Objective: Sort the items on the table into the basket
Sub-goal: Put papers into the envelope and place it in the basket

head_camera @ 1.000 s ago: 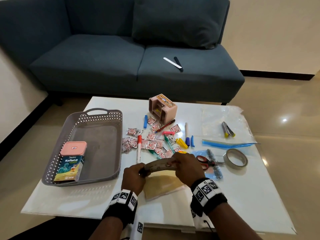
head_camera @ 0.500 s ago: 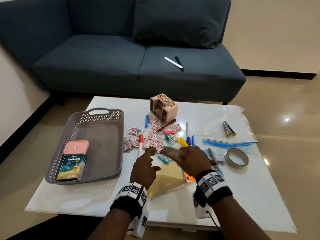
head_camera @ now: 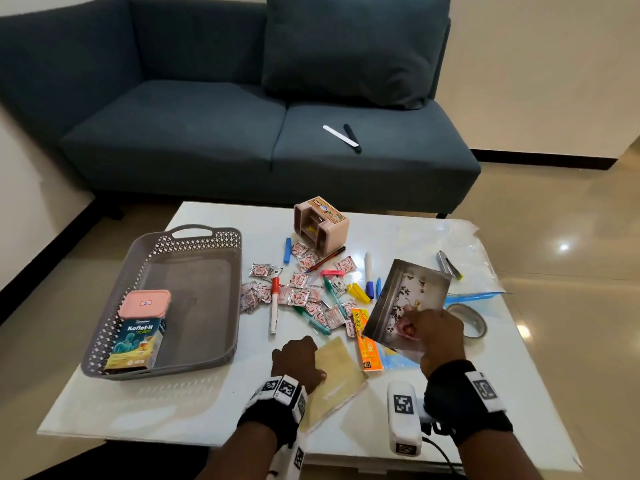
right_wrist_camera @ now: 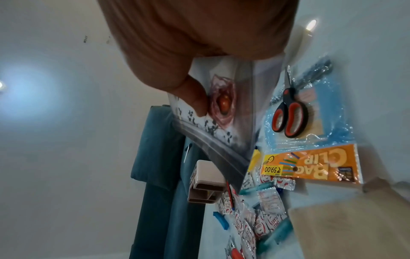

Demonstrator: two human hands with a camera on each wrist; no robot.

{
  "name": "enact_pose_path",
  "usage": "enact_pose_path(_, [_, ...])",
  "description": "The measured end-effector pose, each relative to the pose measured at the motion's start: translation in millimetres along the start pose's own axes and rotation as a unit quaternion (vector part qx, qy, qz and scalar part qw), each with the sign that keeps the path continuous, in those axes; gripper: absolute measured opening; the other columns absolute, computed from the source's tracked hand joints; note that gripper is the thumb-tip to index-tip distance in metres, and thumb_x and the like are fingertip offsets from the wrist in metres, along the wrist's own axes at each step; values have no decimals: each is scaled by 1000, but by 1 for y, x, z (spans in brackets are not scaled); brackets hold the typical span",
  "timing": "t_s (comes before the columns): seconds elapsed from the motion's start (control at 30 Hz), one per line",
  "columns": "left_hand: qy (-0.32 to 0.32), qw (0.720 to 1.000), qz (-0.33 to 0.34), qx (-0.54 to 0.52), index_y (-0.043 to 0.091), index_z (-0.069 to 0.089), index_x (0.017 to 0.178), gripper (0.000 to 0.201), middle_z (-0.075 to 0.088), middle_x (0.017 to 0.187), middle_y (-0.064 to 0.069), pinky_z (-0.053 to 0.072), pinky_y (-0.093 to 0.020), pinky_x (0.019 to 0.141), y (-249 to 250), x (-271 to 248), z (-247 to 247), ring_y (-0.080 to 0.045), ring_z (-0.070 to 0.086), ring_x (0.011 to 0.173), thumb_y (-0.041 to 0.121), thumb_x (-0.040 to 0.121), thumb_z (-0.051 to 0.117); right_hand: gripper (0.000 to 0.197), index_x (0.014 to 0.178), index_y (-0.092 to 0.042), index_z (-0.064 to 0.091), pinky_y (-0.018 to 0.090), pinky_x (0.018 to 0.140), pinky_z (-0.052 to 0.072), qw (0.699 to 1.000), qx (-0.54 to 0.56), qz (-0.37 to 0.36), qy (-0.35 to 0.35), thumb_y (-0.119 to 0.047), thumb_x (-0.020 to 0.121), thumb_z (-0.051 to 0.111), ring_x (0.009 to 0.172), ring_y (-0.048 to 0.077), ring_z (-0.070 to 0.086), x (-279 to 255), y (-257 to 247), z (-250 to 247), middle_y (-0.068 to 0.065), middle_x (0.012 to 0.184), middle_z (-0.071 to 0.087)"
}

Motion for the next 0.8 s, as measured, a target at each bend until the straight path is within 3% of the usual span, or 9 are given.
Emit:
enact_pose_path(0.07, [20,990,-16,-136,17,67,109,34,68,113,-4,41,-24,81,-8,4,-4,-22,61,107,43,86,66,16,69,-8,65,38,69,53,999,21,-21,14,6,76,67,64,25,60,-3,0,-2,6,64,66])
enact_pose_path(0.17, [49,934,-45,-351,11,73,88,29,70,85,-10,44,-29,69,-13,4,-12,-27,64,83,36,94,58,11,67,-6,66,47,70,57,997,29,-69,38,-1,76,70,65,27,62,-5,3,-4,6,61,67])
enact_pose_path(0.23, [57,890,-66,-447,14,72,80,32,69,81,-11,49,-35,72,-15,4,-13,-28,61,78,36,96,56,10,70,-6,66,49,68,59,995,38,-84,39,-2,78,70,65,26,63,-10,3,-2,7,64,67])
enact_pose_path(0.3, [55,850,-79,-519,16,74,78,32,73,92,-12,54,-46,86,-18,7,-11,-33,66,90,38,94,58,11,71,-7,66,44,67,59,994,53,-93,34,-1,80,69,64,25,62,-16,3,0,7,66,66])
enact_pose_path(0.37, [39,819,-86,-566,19,77,83,30,74,98,-11,51,-55,93,-21,12,-4,-34,66,99,43,88,60,10,74,-8,66,47,69,59,993,67,-97,27,-1,81,69,65,25,62,-21,5,2,9,70,67])
enact_pose_path(0.43, [27,807,-86,-583,21,77,87,30,74,100,-10,50,-57,94,-20,14,-3,-34,66,101,45,86,59,8,77,-7,67,52,71,59,992,82,-92,24,0,81,68,67,26,61,-23,6,3,10,73,67])
enact_pose_path(0.63, [31,795,-86,-600,25,77,84,28,74,101,-9,50,-57,93,-19,7,-5,-35,66,101,42,92,58,15,68,-15,67,46,74,60,986,35,-161,36,-9,81,73,65,23,66,-29,2,8,4,68,69])
enact_pose_path(0.7, [33,787,-84,-611,22,77,84,27,73,104,-13,50,-58,93,-18,6,-5,-37,66,102,39,94,58,16,71,-21,69,42,76,59,979,24,-194,48,-10,83,73,73,24,70,-31,2,9,2,75,72])
enact_pose_path(0.8, [28,771,-87,-631,16,72,92,22,70,110,-20,49,-58,96,-14,4,-7,-40,64,107,30,96,57,13,73,-20,72,45,75,60,974,24,-224,40,-12,83,74,77,27,70,-34,4,13,2,75,73])
Point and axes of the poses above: each hand's wrist, its own x-axis towards the middle knuckle, its own z-axis out of the palm, y = z × x, the point moved 3 cm from there along x, towards the middle knuckle
